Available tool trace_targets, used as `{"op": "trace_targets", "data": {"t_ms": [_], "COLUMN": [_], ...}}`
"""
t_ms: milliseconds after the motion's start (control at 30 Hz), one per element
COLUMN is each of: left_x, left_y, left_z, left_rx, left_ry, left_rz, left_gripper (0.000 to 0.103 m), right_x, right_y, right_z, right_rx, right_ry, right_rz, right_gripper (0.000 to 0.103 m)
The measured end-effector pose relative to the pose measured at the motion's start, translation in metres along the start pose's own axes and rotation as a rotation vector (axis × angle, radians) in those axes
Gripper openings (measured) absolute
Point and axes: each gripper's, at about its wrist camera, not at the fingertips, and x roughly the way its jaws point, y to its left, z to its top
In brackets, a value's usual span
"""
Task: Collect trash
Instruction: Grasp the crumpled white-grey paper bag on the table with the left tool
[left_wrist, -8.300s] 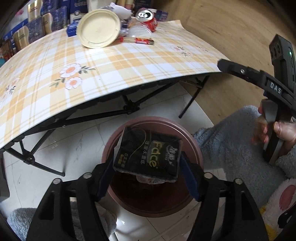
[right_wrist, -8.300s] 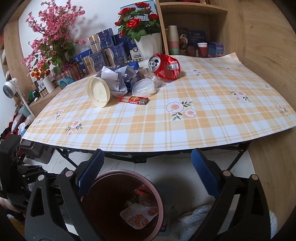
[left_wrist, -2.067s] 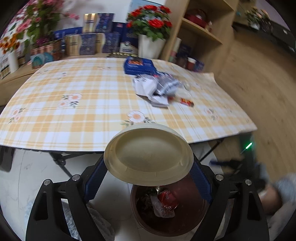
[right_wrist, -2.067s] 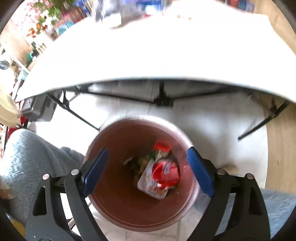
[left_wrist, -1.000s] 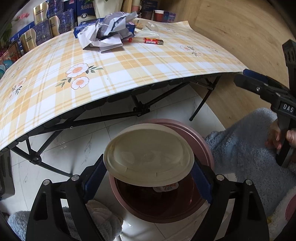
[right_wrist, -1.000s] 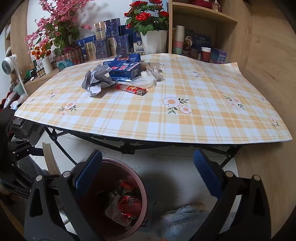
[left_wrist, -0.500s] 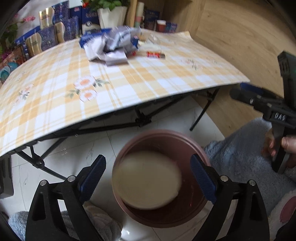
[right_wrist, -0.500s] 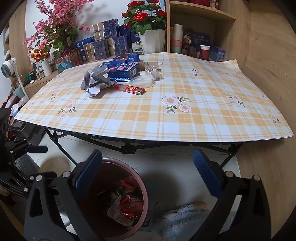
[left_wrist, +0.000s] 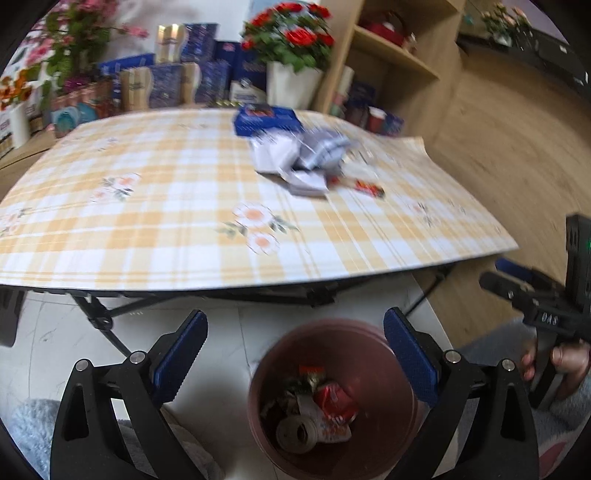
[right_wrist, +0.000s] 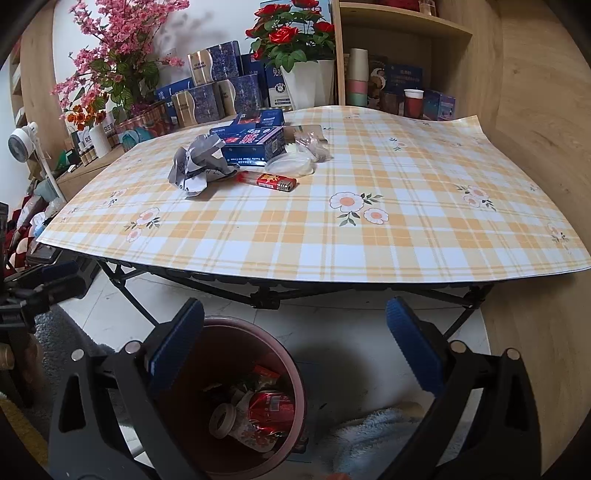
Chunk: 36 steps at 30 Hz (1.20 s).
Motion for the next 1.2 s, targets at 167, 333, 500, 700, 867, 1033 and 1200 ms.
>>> {"op": "trace_targets", "data": {"t_ms": [167, 333, 500, 700, 867, 1033, 1200], "left_x": [-0.006, -0.004, 0.001, 0.012, 0.051, 0.105, 0.150], "left_y": [0.011, 0.016, 0.016, 0.009, 0.005, 0.007, 0.014], "left_z": [0.003, 0.003, 0.014, 0.071, 0.142, 0.190, 0.198], "left_rx": [-0.053, -0.063, -0.061, -0.069, -0.223, -0.383, -0.432], "left_ry": [-0.030, -0.029, -0.003, -0.003, 0.056, 0.123, 0.199], "left_rz": [0.026, 0.040, 0.044, -0.010, -0.089, -0.084, -0.007], "left_gripper": [0.094, 0.094, 0.094, 0.094, 0.094, 0.094, 0.094], "right_x": [0.002, 0.004, 0.009, 0.012, 0.028, 0.040, 0.048], "right_y": [-0.003, -0.003, -0.006, -0.019, -0.027, -0.041, -0.059], "right_z": [0.001, 0.001, 0.008, 0.031, 0.052, 0.059, 0.057], "right_rx": [0.024, 0.026, 0.042, 0.105, 0.111, 0.123, 0.167], "right_ry": [-0.002, 0.006, 0.018, -0.070, -0.072, -0.083, -0.063], "right_rz": [0.024, 0.021, 0.018, 0.059, 0.055, -0.032, -0.042], "right_gripper": [0.097, 0.097, 0.097, 0.097, 0.097, 0.097, 0.097]}}
